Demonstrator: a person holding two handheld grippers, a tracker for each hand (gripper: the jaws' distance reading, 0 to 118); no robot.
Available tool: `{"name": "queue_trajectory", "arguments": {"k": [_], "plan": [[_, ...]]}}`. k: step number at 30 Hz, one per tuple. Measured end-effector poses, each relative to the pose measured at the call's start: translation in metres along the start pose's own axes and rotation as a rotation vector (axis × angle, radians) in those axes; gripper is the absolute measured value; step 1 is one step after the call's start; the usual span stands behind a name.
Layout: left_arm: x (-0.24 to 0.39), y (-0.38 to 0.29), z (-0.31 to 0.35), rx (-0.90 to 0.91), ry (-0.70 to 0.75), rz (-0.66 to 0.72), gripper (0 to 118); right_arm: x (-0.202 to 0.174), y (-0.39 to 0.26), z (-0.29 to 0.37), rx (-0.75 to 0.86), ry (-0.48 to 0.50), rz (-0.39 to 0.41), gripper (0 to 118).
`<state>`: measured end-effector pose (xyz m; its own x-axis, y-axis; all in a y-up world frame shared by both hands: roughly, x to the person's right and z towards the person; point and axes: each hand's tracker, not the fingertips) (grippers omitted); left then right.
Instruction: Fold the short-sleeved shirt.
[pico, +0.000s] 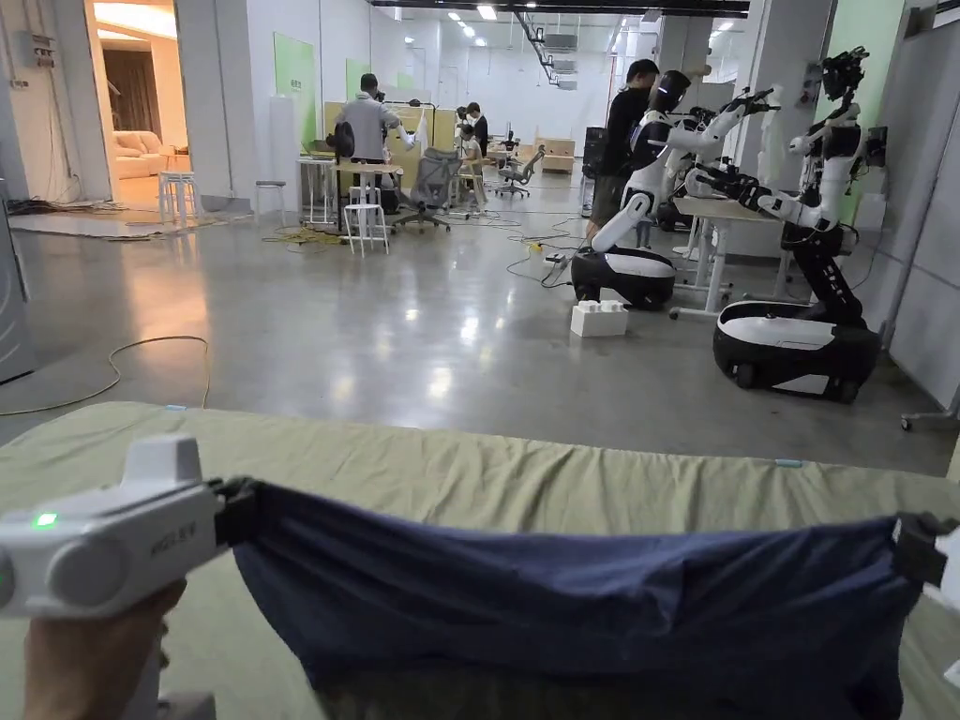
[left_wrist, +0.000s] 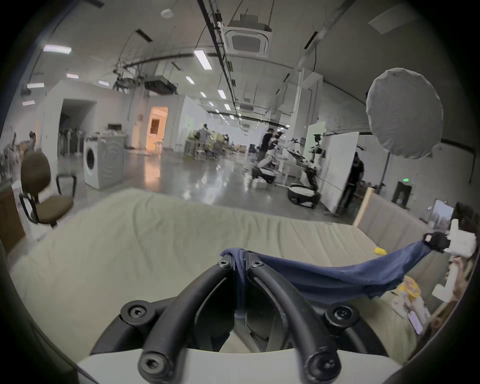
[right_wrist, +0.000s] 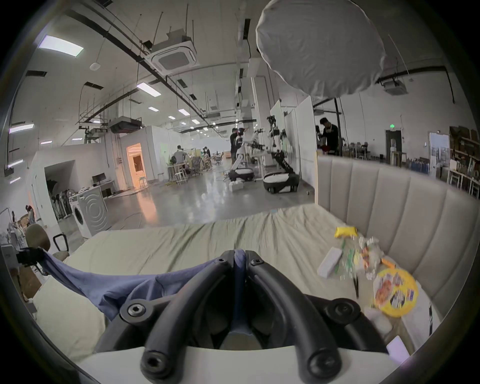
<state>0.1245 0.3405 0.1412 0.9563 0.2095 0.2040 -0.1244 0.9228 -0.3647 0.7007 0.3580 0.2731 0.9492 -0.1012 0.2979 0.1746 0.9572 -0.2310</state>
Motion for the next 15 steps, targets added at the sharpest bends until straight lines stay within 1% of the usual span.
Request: {"name": "queue_trajectory", "arguments": {"k": [1, 2, 3, 4, 6, 7, 8, 9, 10, 11, 13, 15], "plan": [[-0.005, -0.015, 0.014, -0.007, -0.031, 0.022, 6, 0.005, -0.014, 0.013, -0.005, 0.004, -0.015, 7], [-0.006, -0.029, 0.027, -0.007, -0.029, 0.025, 6, 0.011, -0.028, 0.026, -0.025, 0.021, -0.019, 7], [-0.009, -0.045, 0.043, -0.046, -0.037, 0.048, 6, 0.017, -0.043, 0.041, -0.039, 0.050, -0.040, 7], [-0.011, -0.064, 0.061, -0.077, -0.039, 0.041, 6, 0.026, -0.064, 0.054, -0.039, 0.045, -0.047, 7], [-0.025, -0.098, 0.084, -0.053, -0.035, 0.043, 6, 0.036, -0.095, 0.078, -0.066, 0.031, -0.053, 7], [-0.030, -0.116, 0.098, -0.099, -0.053, 0.082, 6, 0.042, -0.111, 0.093, -0.080, 0.024, -0.066, 7], [-0.034, -0.129, 0.110, -0.098, -0.054, 0.118, 6, 0.046, -0.125, 0.103, -0.133, 0.034, -0.089, 7], [-0.040, -0.145, 0.126, -0.090, -0.056, 0.164, 6, 0.048, -0.142, 0.119, -0.127, 0.021, -0.116, 7], [-0.042, -0.159, 0.139, -0.103, -0.051, 0.180, 6, 0.053, -0.156, 0.131, -0.153, 0.014, -0.127, 7], [-0.045, -0.169, 0.150, -0.107, -0.037, 0.176, 6, 0.058, -0.166, 0.140, -0.167, 0.014, -0.130, 7], [-0.052, -0.187, 0.170, -0.100, -0.012, 0.173, 6, 0.063, -0.190, 0.160, -0.221, 0.011, -0.167, 7], [-0.058, -0.203, 0.184, -0.138, -0.003, 0.227, 6, 0.066, -0.208, 0.172, -0.243, -0.002, -0.149, 7]]}}
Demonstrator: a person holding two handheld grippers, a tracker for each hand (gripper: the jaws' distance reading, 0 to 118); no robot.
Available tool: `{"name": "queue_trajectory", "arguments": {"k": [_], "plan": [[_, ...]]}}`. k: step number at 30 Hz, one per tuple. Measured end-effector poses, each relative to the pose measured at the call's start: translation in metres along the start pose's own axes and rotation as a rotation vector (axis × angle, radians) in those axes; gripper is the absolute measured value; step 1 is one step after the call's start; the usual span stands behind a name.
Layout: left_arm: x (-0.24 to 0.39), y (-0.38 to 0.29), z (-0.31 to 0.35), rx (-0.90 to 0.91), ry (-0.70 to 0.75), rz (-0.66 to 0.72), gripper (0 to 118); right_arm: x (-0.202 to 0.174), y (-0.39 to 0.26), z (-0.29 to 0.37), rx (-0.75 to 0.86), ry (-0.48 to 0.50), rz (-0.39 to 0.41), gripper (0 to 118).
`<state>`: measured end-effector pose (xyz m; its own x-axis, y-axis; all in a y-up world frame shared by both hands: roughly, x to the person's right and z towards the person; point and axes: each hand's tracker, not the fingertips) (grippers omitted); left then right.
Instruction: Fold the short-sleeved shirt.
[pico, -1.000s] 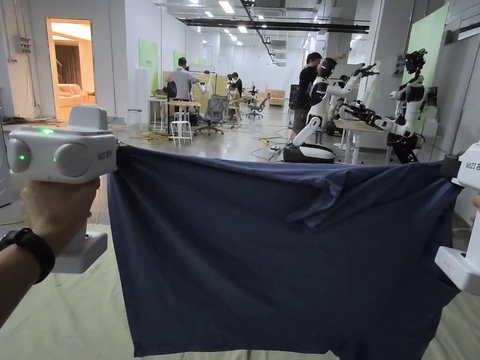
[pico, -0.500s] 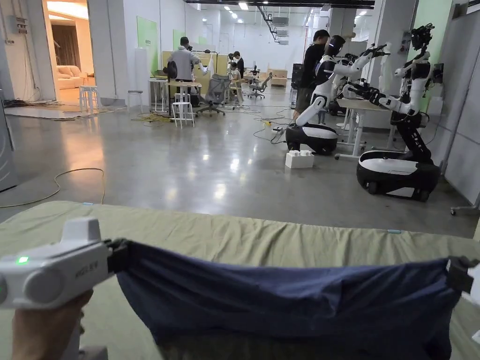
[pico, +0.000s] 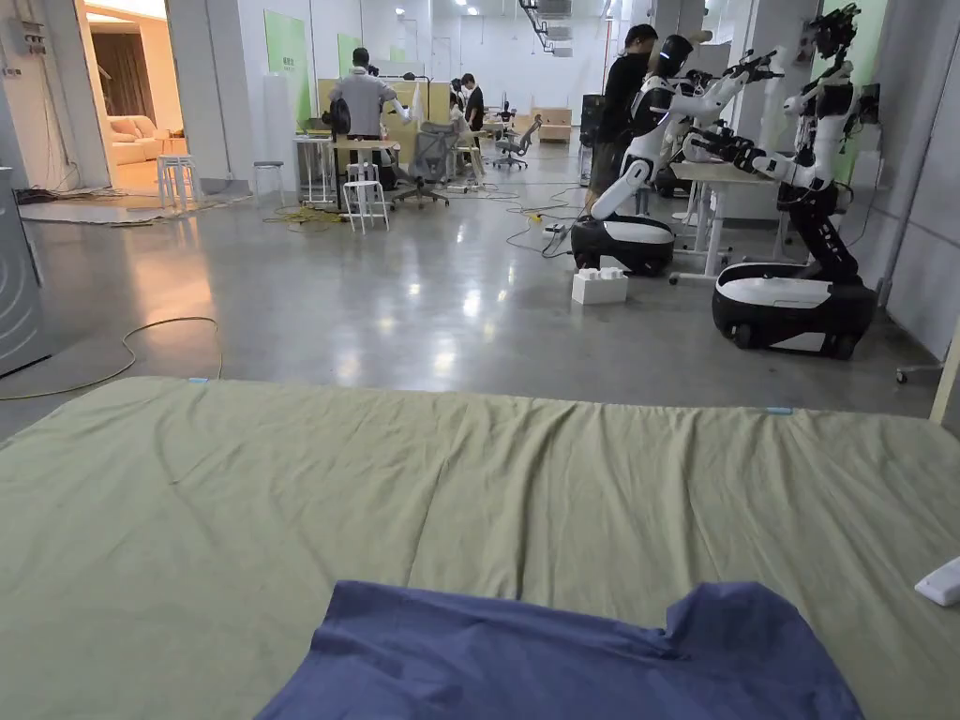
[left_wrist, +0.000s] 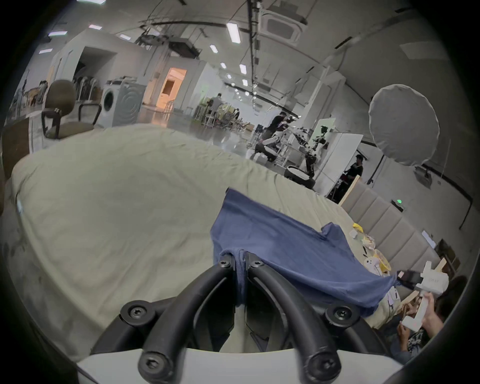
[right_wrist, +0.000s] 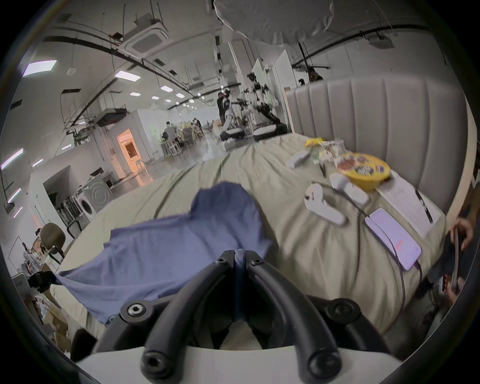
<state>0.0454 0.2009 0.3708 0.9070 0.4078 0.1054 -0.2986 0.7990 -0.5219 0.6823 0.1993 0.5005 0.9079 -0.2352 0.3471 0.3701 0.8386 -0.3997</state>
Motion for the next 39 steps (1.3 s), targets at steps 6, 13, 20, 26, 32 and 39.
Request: {"name": "queue_trajectory", "arguments": {"k": [6, 13, 20, 26, 32, 39], "plan": [[-0.015, -0.034, -0.006, -0.093, 0.018, -0.025, 6, 0.008, -0.036, -0.001, -0.105, -0.017, 0.025, 7], [-0.020, -0.053, -0.022, -0.185, 0.047, -0.033, 43, 0.018, -0.046, -0.014, -0.215, -0.062, 0.055, 78], [-0.005, -0.019, 0.017, -0.055, 0.162, -0.154, 89, 0.032, -0.023, 0.029, -0.039, -0.098, 0.014, 80], [0.071, 0.017, 0.075, 0.139, 0.073, -0.335, 94, -0.023, 0.005, 0.097, 0.190, -0.014, 0.074, 80], [0.136, 0.015, 0.122, 0.313, 0.054, -0.453, 94, -0.078, 0.011, 0.139, 0.310, 0.113, 0.204, 80], [0.173, 0.006, 0.148, 0.373, 0.007, -0.539, 20, -0.104, 0.014, 0.154, 0.333, 0.170, 0.220, 17]]}}
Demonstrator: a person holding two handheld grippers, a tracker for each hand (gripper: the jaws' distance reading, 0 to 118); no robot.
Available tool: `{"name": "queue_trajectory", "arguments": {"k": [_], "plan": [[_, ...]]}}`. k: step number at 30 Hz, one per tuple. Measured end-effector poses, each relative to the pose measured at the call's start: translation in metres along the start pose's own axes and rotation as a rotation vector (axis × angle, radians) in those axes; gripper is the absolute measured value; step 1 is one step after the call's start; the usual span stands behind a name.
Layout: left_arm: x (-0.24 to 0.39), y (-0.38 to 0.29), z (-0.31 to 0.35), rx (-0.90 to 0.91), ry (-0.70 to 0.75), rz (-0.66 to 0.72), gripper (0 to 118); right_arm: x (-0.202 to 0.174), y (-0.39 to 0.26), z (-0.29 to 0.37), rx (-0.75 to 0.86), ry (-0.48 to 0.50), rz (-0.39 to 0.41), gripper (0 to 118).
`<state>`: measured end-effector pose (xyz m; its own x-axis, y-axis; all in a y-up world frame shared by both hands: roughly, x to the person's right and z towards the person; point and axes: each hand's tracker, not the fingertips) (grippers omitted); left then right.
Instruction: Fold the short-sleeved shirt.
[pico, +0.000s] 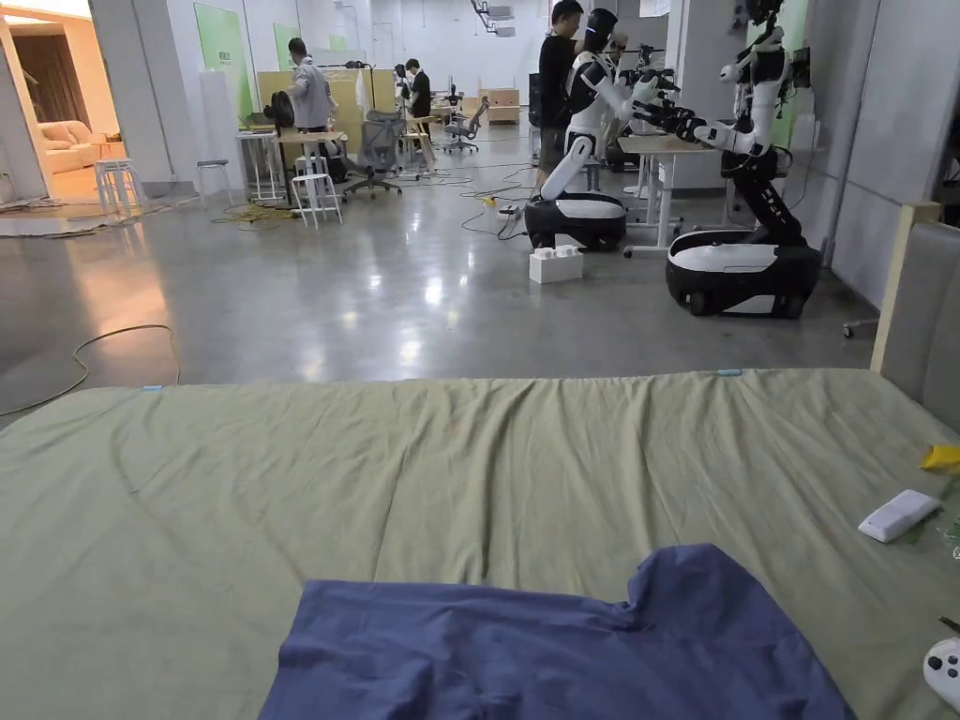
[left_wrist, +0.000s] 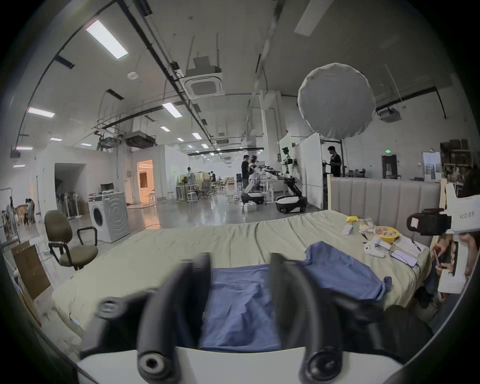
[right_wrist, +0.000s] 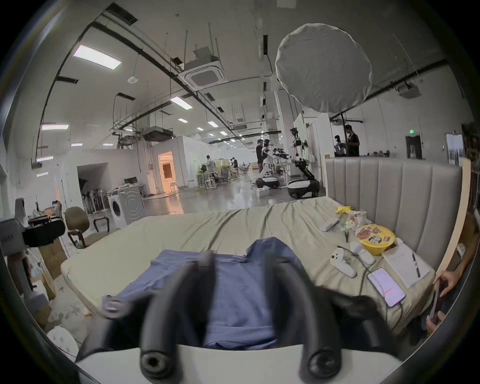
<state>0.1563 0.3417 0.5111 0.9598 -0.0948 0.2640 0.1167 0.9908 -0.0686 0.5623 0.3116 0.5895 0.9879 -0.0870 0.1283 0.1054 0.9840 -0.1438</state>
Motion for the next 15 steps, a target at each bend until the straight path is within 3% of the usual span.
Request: {"name": "queue_trajectory", "arguments": {"k": [1, 3, 4, 8, 15], "plan": [[0.0016, 0.0003, 0.0012, -0.009, -0.019, -0.016, 7, -0.0039, 0.0006, 0.0005, 0.001, -0.011, 0.021, 6], [0.0032, -0.0005, 0.0031, -0.010, -0.019, -0.002, 2, -0.0065, 0.0007, 0.0010, -0.002, -0.039, 0.079, 3], [0.0013, -0.0002, 0.0024, -0.023, -0.054, 0.021, 2, -0.0074, 0.0023, 0.0004, -0.002, -0.030, 0.106, 1], [-0.0005, -0.0023, -0.0006, -0.047, -0.045, 0.050, 2, -0.0068, -0.0020, -0.0016, -0.033, -0.023, 0.059, 1], [-0.0054, -0.0003, 0.0007, -0.037, -0.040, 0.043, 2, -0.0091, -0.0020, -0.0016, -0.032, -0.029, 0.072, 1]]}}
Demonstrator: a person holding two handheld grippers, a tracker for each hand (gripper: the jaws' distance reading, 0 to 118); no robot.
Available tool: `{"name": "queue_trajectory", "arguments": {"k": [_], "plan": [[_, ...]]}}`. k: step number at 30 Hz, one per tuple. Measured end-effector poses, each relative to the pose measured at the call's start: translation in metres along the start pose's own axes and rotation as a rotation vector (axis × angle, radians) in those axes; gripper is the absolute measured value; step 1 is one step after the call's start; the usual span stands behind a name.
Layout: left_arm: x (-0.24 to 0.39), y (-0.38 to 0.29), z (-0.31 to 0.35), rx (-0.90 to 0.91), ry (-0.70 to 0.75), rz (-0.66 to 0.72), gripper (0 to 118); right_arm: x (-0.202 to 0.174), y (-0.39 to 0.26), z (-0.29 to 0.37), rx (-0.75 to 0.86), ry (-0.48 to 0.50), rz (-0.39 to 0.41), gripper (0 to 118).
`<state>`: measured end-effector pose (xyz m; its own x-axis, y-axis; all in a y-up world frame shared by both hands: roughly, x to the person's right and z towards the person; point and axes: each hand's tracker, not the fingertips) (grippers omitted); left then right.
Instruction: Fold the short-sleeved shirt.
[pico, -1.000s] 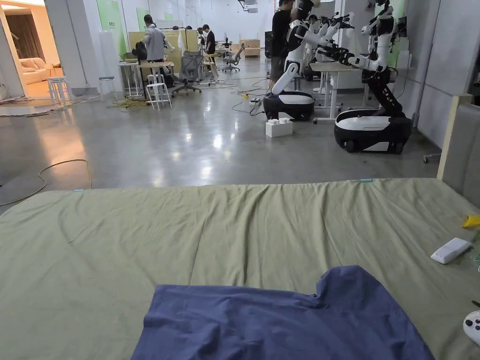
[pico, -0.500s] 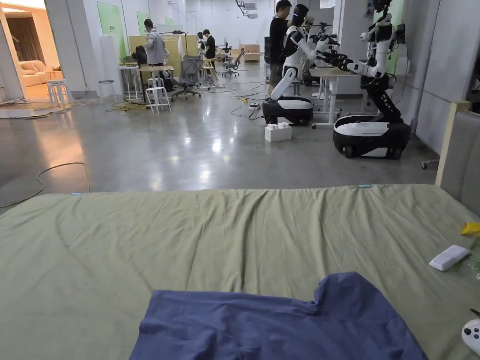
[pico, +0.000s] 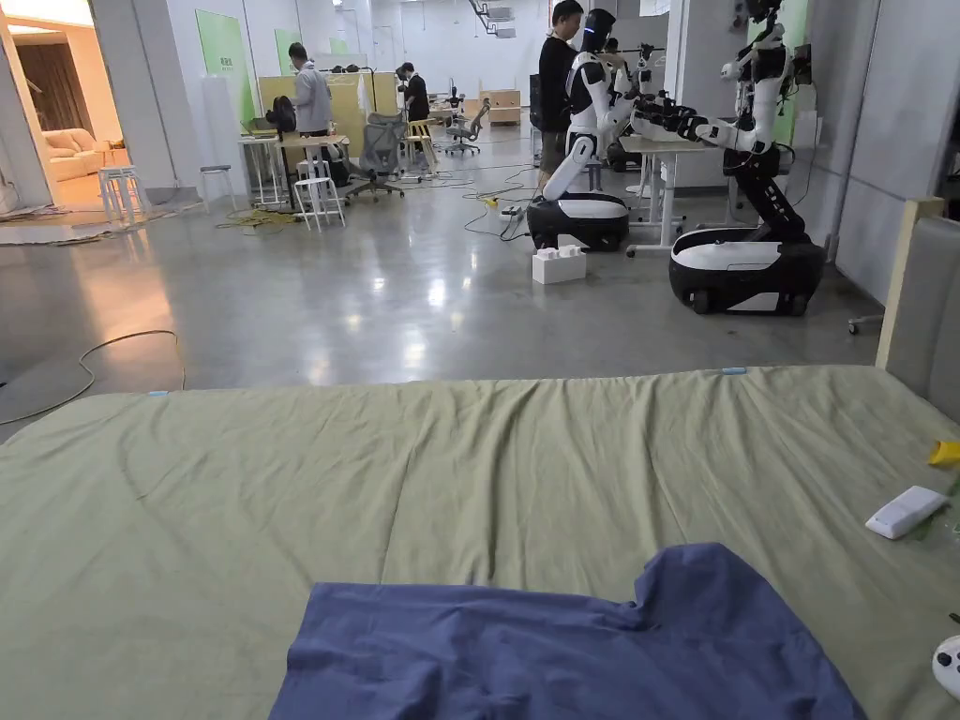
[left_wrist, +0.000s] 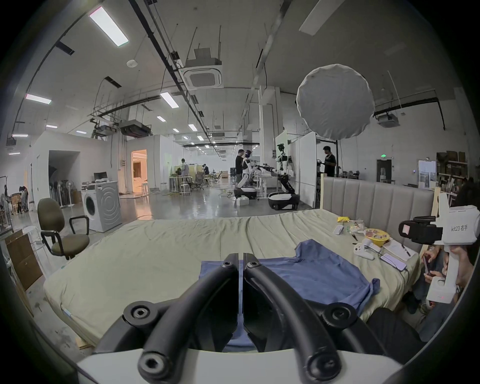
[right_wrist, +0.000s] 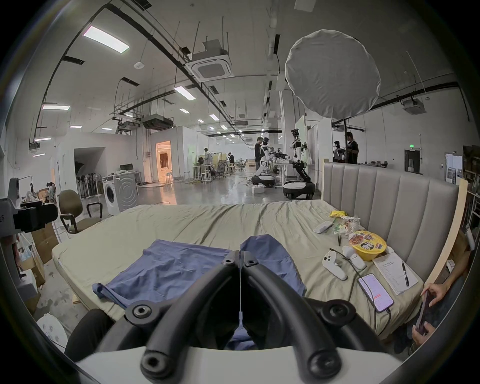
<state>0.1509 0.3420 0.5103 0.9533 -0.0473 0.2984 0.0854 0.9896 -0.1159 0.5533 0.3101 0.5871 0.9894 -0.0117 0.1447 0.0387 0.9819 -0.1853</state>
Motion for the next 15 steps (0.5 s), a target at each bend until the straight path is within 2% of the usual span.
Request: {"name": "queue_trajectory", "arguments": {"k": [6, 11, 15], "plan": [[-0.012, 0.003, 0.002, 0.012, 0.012, 0.029, 2, 0.004, 0.002, 0.000, 0.009, -0.008, -0.051, 0], [-0.028, -0.005, -0.004, -0.008, 0.044, 0.044, 2, 0.004, 0.001, -0.001, 0.000, -0.019, -0.046, 0], [-0.064, -0.034, -0.025, -0.099, 0.041, 0.163, 5, 0.007, -0.006, -0.001, -0.028, -0.001, -0.067, 0]]}}
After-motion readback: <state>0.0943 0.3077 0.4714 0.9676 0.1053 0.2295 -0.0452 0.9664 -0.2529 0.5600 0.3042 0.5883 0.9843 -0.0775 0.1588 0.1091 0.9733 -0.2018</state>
